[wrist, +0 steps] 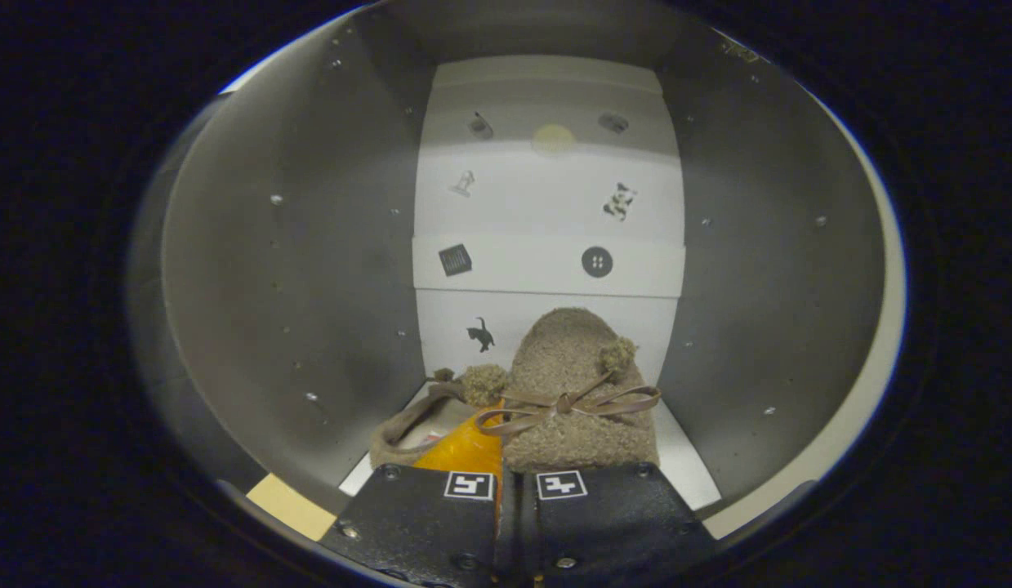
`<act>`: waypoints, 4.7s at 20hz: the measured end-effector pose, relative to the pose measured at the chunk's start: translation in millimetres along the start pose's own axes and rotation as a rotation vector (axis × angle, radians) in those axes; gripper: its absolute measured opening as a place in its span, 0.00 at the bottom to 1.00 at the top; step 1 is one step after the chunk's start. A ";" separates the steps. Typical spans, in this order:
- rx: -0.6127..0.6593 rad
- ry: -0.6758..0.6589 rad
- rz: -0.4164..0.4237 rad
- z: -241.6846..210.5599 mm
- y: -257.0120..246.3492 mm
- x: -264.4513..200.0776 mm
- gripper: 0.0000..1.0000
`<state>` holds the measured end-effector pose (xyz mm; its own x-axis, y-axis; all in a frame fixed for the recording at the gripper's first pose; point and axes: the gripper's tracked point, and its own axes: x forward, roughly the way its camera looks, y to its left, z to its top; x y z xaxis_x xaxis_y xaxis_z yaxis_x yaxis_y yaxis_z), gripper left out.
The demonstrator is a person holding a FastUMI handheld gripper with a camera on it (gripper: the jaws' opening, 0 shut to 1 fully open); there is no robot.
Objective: Open the shoe cabinet door, grab the shoes and put them into the shoe cabinet, then close the shoe cabinet door.
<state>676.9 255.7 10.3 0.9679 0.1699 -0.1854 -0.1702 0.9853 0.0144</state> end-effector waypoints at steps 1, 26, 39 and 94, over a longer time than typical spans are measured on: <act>0.008 0.022 -0.008 -5.5 -4.0 12.1 0.06; 0.024 0.063 -0.088 -26.3 -11.4 -31.8 0.62; 0.037 -0.198 -0.079 25.5 26.4 -265.0 1.00; 0.077 -0.162 -0.230 -49.2 -198.0 -465.0 0.95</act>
<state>251.5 -19.3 45.3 0.9974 -0.0635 -0.0328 0.0656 0.9957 0.0655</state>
